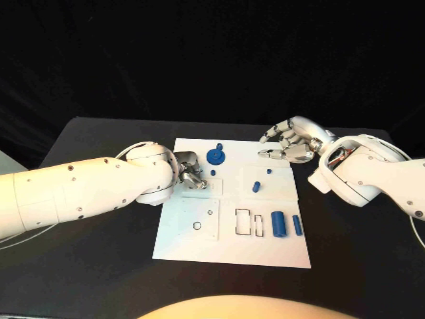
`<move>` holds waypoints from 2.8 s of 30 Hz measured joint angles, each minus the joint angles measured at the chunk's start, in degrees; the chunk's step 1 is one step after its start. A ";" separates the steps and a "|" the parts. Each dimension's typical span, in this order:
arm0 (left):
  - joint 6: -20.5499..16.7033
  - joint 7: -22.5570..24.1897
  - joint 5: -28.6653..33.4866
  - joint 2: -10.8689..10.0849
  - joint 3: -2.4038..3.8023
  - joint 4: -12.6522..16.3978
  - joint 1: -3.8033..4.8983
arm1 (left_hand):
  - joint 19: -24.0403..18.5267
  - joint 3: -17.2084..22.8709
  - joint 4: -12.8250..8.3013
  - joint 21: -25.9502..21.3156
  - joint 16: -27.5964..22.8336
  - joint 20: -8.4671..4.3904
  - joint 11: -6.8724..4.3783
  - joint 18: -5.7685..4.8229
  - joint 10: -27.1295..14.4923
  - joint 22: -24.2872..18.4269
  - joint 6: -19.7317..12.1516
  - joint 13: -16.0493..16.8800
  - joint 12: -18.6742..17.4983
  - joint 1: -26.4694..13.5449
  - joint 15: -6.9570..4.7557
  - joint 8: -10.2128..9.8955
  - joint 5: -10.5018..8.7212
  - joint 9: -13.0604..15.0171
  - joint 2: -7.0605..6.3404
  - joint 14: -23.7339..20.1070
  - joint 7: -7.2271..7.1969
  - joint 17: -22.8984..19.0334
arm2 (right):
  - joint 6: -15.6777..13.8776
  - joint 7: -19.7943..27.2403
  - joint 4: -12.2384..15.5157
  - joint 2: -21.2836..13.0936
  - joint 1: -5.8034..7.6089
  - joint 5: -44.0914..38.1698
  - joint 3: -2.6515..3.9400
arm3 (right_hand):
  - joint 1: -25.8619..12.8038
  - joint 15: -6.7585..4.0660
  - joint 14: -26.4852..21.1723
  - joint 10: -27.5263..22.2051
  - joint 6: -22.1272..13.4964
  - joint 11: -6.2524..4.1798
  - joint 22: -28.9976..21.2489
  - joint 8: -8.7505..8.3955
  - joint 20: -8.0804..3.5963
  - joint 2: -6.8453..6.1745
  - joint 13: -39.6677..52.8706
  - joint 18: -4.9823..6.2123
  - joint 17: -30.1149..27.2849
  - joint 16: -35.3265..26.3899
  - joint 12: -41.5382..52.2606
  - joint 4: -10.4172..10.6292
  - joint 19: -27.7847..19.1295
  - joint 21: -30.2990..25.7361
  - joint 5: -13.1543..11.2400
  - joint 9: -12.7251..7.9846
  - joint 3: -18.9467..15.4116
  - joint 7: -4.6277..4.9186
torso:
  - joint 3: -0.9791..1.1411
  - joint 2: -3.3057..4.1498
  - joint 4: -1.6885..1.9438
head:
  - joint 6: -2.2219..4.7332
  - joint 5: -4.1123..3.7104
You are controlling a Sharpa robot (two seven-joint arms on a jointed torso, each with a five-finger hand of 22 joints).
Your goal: Assemble the parts on the task board
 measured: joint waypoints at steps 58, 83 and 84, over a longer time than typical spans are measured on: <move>1.64 -0.32 2.35 1.67 0.10 -3.14 0.13 | 0.20 -13.03 4.02 -0.23 0.22 -0.21 -0.63 0.01 0.78 -0.01 2.22 0.89 0.38 -5.70 -0.83 -0.44 -1.66 -0.13 0.21 -0.01 -1.82 0.02 | 0.09 -0.02 0.28 -0.03 -0.02 -0.07 0.00 | -0.30 0.00 0.00 -0.21 0.00 0.21 0.02 0.22 0.00 0.30 0.00 0.00 -0.02 -0.23 0.00 0.00 0.00 -0.35 -0.01 -0.04 0.00 0.00 | 0.05 -0.04 0.02 | -0.40 -0.66; 1.95 -0.41 3.25 0.22 1.41 -1.97 -0.16 | 0.20 -17.72 6.18 -0.23 0.22 -0.20 -0.62 0.01 0.78 -0.02 1.79 1.03 0.61 -5.70 -0.82 -1.28 -3.32 -0.37 0.21 -0.01 -1.41 0.01 | 0.20 -0.01 0.17 -0.12 -0.16 -0.09 0.00 | -0.30 0.00 0.00 -0.42 -0.16 0.00 0.00 0.22 0.00 0.30 0.04 0.00 0.01 -0.44 -0.23 0.00 0.00 -1.25 -0.01 -0.03 0.00 0.16 | -0.01 -0.05 -0.02 | -0.13 -0.92; 1.98 -0.44 3.34 0.12 1.75 -1.80 -0.16 | 0.20 -17.72 6.18 -0.23 0.22 -0.20 -0.62 0.01 0.78 -0.02 1.79 0.97 0.61 -5.70 -0.82 -1.28 -3.32 -0.38 0.21 -0.01 -1.41 0.01 | 0.20 -0.01 0.14 -0.10 -0.18 -0.09 0.00 | -0.30 0.00 0.00 -0.42 -0.16 0.00 0.00 0.22 0.00 0.30 0.04 0.00 0.02 -0.44 -0.23 0.00 0.00 -1.25 -0.01 -0.03 0.00 0.16 | -0.01 -0.06 -0.02 | -0.10 -0.92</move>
